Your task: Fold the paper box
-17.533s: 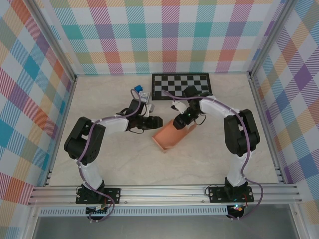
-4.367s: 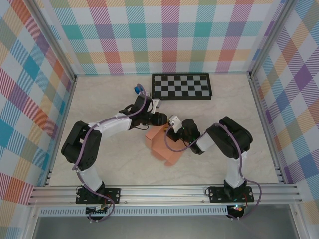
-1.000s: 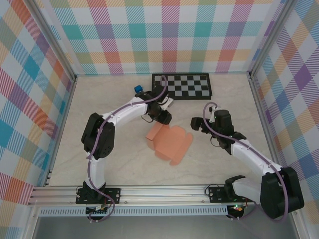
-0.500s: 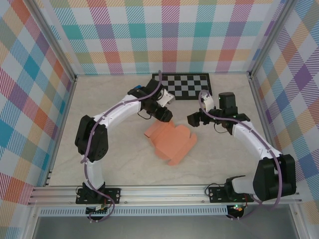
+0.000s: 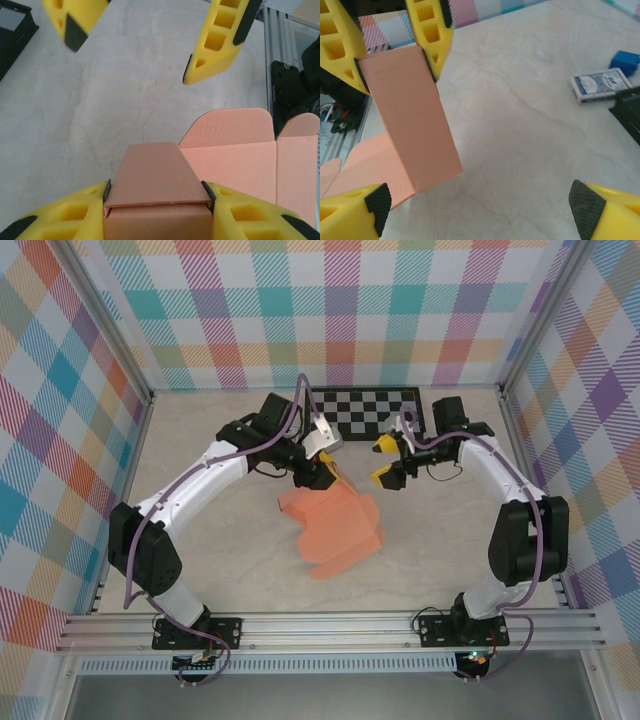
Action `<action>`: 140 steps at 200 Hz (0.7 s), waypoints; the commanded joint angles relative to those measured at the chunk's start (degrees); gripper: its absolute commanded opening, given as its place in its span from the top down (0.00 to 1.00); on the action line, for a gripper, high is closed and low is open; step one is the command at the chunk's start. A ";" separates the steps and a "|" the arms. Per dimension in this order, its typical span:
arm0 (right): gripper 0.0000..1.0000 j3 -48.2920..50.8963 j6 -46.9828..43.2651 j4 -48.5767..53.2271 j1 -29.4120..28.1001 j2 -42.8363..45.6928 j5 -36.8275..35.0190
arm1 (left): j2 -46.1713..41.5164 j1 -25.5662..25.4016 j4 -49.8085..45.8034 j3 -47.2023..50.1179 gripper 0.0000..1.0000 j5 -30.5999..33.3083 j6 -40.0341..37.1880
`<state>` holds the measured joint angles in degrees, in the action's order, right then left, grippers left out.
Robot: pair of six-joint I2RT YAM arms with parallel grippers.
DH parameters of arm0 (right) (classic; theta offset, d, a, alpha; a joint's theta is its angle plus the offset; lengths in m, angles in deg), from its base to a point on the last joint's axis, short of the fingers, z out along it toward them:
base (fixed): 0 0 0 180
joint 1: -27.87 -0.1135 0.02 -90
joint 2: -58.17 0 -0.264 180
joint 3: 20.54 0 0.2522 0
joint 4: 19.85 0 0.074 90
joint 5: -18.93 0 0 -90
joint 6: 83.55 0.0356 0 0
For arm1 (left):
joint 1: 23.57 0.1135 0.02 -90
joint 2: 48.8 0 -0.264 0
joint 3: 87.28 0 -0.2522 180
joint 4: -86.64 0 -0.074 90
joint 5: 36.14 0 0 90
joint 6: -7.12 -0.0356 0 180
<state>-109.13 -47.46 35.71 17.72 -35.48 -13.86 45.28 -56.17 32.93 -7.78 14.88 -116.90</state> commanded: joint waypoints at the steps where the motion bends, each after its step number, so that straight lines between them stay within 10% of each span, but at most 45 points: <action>1: 0.05 -0.08 -8.52 6.99 -3.39 -0.50 3.03 | -2.01 -0.10 1.45 0.95 0.69 -3.01 -5.14; 140: 0.15 0.79 -8.92 6.45 -9.75 -1.54 -1.31 | -0.06 -0.89 -0.84 -1.50 0.71 -10.23 -9.41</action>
<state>-106.66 -54.23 40.76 8.91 -35.91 -17.00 45.21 -56.45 32.45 -7.13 8.26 -124.98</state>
